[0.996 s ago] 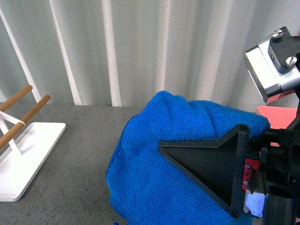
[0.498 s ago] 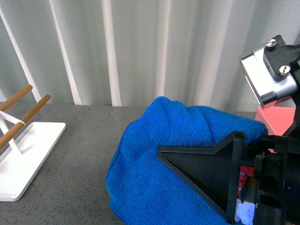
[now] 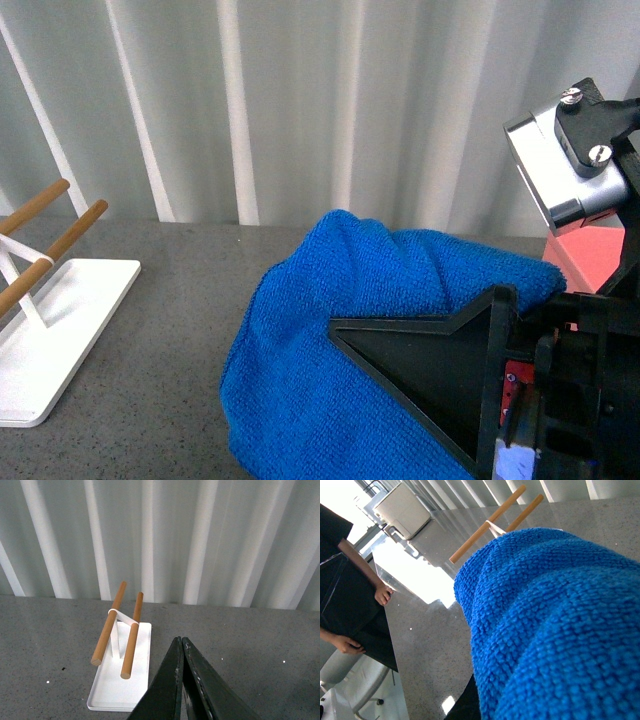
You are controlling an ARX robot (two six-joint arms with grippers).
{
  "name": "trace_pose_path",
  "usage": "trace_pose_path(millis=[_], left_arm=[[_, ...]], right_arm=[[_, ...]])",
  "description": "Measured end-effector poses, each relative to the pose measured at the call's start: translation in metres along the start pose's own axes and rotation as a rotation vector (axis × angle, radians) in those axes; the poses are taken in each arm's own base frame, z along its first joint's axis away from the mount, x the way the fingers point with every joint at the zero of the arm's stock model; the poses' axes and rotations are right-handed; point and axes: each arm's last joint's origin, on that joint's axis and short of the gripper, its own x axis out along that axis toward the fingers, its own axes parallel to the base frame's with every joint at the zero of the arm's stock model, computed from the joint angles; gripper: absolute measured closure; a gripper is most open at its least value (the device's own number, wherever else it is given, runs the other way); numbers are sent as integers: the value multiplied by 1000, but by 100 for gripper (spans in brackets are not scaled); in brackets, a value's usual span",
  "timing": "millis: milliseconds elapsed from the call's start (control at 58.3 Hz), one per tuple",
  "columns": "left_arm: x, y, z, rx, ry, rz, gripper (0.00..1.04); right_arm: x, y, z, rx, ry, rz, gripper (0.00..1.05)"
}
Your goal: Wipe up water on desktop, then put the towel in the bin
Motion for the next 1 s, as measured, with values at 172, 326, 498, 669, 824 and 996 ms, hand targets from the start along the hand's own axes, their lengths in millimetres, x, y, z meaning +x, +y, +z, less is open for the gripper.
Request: trace_pose_path(millis=[172,326,498,669,824,996], left_arm=[[0,0,0,0,0,0,72],[0,0,0,0,0,0,44],[0,0,0,0,0,0,8],[0,0,0,3,0,0,7],[0,0,0,3,0,0,7],[0,0,0,3,0,0,7]], right_arm=[[0,-5,-11,40,24,-11,100],[2,-17,-31,117,105,-62,100],[0,-46,-60,229,318,-240,100],[-1,-75,-70,239,443,-402,100],[10,-96,-70,171,530,-491,100],[24,-111,-59,81,597,-539,100]])
